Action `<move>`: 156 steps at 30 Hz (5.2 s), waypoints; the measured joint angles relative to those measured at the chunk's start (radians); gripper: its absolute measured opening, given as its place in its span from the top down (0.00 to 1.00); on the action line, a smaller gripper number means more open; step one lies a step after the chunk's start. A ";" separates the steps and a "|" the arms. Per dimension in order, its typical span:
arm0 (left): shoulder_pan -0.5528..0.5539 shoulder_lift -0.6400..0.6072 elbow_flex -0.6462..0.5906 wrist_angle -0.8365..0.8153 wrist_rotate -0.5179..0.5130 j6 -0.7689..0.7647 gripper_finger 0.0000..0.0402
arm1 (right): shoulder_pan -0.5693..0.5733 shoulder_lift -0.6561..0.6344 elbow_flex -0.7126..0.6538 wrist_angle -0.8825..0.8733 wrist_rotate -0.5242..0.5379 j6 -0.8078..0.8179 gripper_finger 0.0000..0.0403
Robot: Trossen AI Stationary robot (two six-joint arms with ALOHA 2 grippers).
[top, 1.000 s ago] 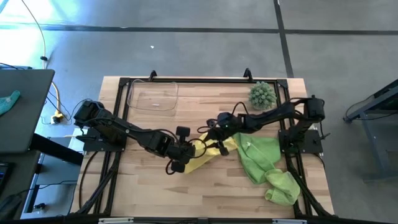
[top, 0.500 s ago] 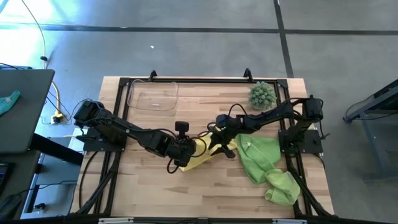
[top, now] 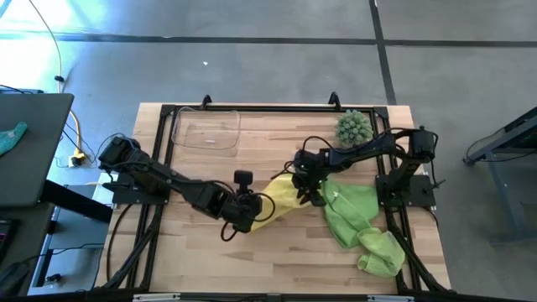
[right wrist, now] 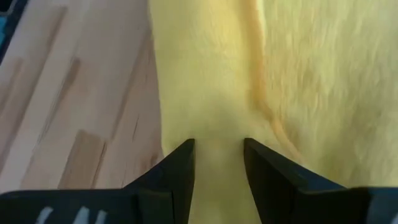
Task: Roll microfiber towels into tight, uniform cylinder then place into a basket
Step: Fold the yellow microfiber cloth
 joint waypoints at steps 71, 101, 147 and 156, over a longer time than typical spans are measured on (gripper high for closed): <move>-0.011 0.000 -0.002 -0.033 0.156 -0.129 0.99 | 0.109 -0.147 0.000 -0.201 0.133 -0.027 0.60; -0.008 0.000 0.004 -0.033 0.081 -0.195 0.99 | 0.139 -0.147 0.238 -0.652 0.388 0.096 1.00; 0.154 -0.227 0.181 -0.544 -0.010 -0.462 0.99 | -0.076 -0.402 0.426 -0.385 0.527 0.110 1.00; 0.062 -0.272 0.180 -0.556 -0.095 -0.530 0.99 | 0.023 -0.479 0.425 -0.248 0.524 0.097 1.00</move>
